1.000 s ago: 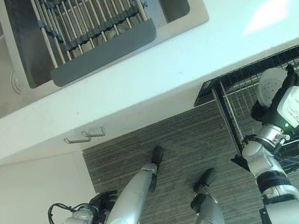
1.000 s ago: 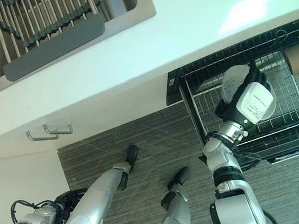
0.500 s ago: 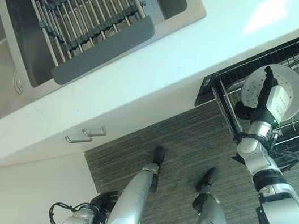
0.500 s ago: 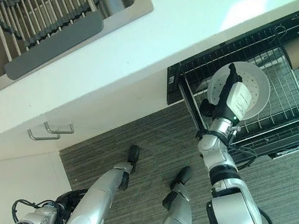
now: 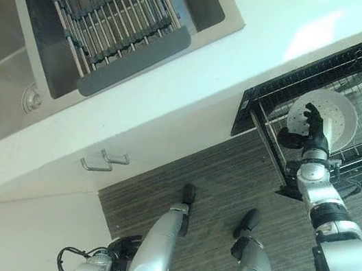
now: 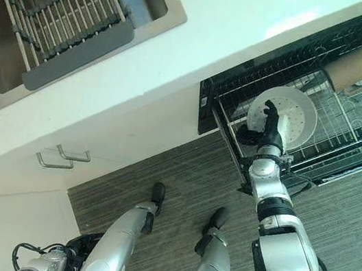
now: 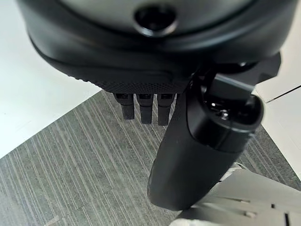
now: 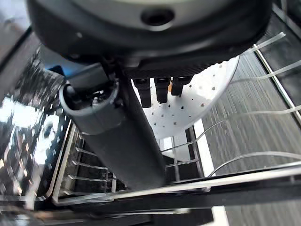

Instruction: Place the dishes in the dishwasher.

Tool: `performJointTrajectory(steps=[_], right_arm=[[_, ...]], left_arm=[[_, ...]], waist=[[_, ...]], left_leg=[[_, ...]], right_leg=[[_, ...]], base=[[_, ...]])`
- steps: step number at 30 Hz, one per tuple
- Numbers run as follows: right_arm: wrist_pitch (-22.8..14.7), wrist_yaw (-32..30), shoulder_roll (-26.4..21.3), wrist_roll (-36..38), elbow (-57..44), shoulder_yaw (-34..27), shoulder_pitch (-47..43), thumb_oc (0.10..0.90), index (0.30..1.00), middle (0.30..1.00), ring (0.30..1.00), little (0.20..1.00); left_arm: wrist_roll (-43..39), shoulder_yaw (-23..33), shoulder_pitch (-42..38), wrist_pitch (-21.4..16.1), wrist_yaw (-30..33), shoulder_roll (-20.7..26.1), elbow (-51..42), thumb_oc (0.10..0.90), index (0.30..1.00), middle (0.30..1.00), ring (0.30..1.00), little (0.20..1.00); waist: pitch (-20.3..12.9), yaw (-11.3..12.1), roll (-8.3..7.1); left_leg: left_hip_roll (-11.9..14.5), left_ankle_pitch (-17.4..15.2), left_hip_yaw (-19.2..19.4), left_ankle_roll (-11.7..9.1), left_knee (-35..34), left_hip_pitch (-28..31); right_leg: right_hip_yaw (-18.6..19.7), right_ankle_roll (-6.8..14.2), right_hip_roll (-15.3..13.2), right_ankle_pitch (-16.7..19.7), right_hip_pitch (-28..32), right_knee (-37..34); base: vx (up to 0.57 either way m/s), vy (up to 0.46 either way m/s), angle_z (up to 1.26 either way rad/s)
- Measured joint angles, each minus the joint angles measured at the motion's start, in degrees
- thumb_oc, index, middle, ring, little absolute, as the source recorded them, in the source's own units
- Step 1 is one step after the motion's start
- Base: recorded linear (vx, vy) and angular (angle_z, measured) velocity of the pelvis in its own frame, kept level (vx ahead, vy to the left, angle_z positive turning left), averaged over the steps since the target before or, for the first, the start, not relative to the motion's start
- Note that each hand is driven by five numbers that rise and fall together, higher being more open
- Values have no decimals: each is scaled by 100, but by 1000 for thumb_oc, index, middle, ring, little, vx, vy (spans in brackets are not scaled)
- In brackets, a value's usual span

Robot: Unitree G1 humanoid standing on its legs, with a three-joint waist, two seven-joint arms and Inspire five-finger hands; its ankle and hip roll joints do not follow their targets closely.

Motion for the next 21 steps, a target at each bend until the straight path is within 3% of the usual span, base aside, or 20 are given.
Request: performJointTrajectory(steps=[6,16,19,21], right_arm=[[-57,-7,129,369,-408,-166,282,800,900,900,900,900],[-486,-398,675,590,-2010,-170,1711,800,900,900,900,900],[-676,-669,713,591,-2283,-169,1977,800,900,900,900,900],[-1121,-581,774,878,-2749,-268,2266,800,900,900,900,900]], left_arm=[[52,151,98,-2,-1,-7,11,800,900,900,900,900],[179,465,240,-15,125,-103,278,800,900,900,900,900],[211,536,310,-16,131,-111,378,800,900,900,900,900],[218,794,454,-21,131,-118,482,800,900,900,900,900]], waist=[[3,-136,-14],[7,-333,-117],[8,-399,-146],[-8,-524,-235]], left_leg=[[16,22,31,4,8,74],[138,-104,166,-99,-113,937],[187,-163,175,-119,-135,1222],[246,-221,215,-157,-201,1482]], right_leg=[[42,-24,38,29,63,-32],[122,-37,238,110,966,-428],[114,-33,315,175,1333,-659],[126,-6,393,226,1659,-913]], base=[[12,0,-3],[9,-26,-9],[3,-45,-7],[23,-35,-12]])
